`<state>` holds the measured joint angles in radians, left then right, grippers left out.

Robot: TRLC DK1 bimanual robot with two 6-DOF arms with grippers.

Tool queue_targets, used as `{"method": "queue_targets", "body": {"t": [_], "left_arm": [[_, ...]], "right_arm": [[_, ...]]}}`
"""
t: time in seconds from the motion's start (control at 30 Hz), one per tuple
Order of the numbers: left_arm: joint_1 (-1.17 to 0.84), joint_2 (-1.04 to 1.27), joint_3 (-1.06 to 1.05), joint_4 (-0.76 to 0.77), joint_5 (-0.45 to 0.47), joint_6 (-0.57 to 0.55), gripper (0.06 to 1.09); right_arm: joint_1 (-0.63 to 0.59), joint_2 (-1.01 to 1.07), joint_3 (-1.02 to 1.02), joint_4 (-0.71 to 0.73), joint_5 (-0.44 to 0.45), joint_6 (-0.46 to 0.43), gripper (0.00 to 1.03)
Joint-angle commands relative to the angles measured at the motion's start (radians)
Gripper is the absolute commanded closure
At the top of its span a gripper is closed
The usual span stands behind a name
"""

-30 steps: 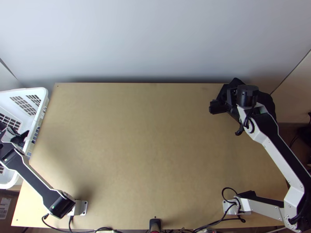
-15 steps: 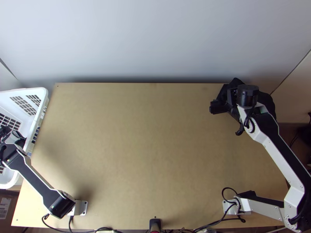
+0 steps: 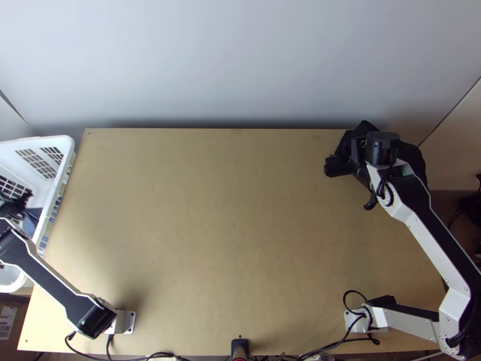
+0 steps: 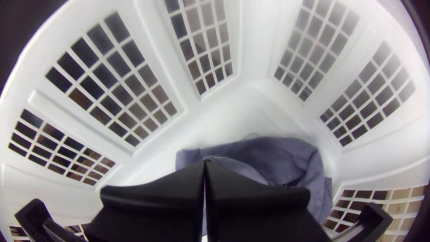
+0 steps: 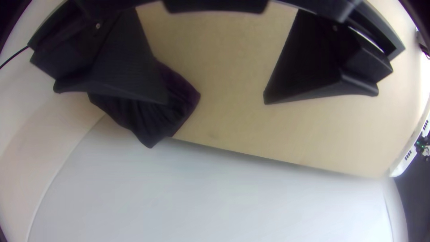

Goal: Fold the t-shirt

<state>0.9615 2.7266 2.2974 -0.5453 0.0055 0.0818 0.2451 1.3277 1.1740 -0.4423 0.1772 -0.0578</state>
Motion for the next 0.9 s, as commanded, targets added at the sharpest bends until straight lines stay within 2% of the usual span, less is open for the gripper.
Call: {"method": "queue_targets", "body": {"t": [0.0, 0.17, 0.4, 0.87], "left_arm": [[-0.003, -0.182, -0.006, -0.088, 0.057, -0.066, 1.05], [-0.007, -0.288, -0.01, -0.133, 0.129, -0.097, 1.05], [-0.017, -0.446, -0.012, -0.18, 0.18, -0.119, 1.05], [-0.061, -0.708, -0.012, -0.143, 0.168, -0.148, 1.05]], "right_arm": [[0.005, -0.001, 0.0, 0.01, 0.001, 0.003, 0.04], [0.013, -0.007, 0.006, 0.011, -0.001, 0.013, 0.04], [0.02, -0.015, -0.007, 0.022, 0.001, 0.015, 0.04], [0.04, -0.084, -0.097, 0.063, 0.001, 0.019, 0.04]]}}
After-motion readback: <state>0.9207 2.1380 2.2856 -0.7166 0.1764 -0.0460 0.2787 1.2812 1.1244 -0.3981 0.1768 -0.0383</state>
